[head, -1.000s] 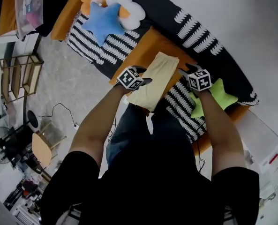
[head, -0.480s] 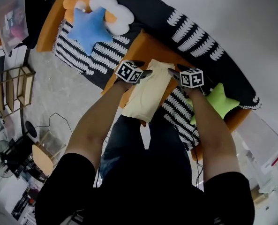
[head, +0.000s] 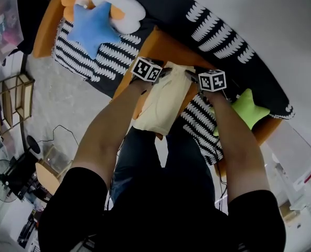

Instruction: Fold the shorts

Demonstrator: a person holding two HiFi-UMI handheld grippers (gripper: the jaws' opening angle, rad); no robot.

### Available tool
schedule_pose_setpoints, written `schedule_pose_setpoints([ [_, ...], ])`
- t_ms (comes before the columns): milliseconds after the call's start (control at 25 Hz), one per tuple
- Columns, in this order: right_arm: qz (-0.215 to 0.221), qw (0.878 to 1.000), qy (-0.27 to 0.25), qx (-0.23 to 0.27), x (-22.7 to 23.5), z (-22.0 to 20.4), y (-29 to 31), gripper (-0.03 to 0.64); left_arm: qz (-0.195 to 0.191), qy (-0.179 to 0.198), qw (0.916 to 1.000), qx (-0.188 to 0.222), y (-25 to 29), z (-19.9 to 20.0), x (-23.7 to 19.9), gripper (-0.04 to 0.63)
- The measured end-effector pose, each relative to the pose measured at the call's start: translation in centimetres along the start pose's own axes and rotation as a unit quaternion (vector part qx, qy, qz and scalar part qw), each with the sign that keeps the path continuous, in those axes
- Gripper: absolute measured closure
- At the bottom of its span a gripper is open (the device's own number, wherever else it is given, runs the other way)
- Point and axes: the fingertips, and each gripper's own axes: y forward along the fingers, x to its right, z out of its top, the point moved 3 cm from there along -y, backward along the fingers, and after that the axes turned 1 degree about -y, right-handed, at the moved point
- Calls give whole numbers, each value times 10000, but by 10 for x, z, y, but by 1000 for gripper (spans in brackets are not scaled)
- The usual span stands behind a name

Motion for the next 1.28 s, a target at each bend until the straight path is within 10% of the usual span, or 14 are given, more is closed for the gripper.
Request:
schedule_pose_setpoints([
  [320,223,9996,-101,-115,-7,2,-3,487,-313,-223,9991,-178,13,2,3,457],
  [520,139,9986,-506,-48,-16,18,-4,535,157,843,9960,-263,8,14,3,528],
  [760,-90,9956,-711,605,-15,68,-18,541,381,1243,9914,162,-14,66,-6,531],
  [1280,-15,9686,-2229,1103,-63,106,-65,543,541,3905,9146,897,-81,92,34,531],
])
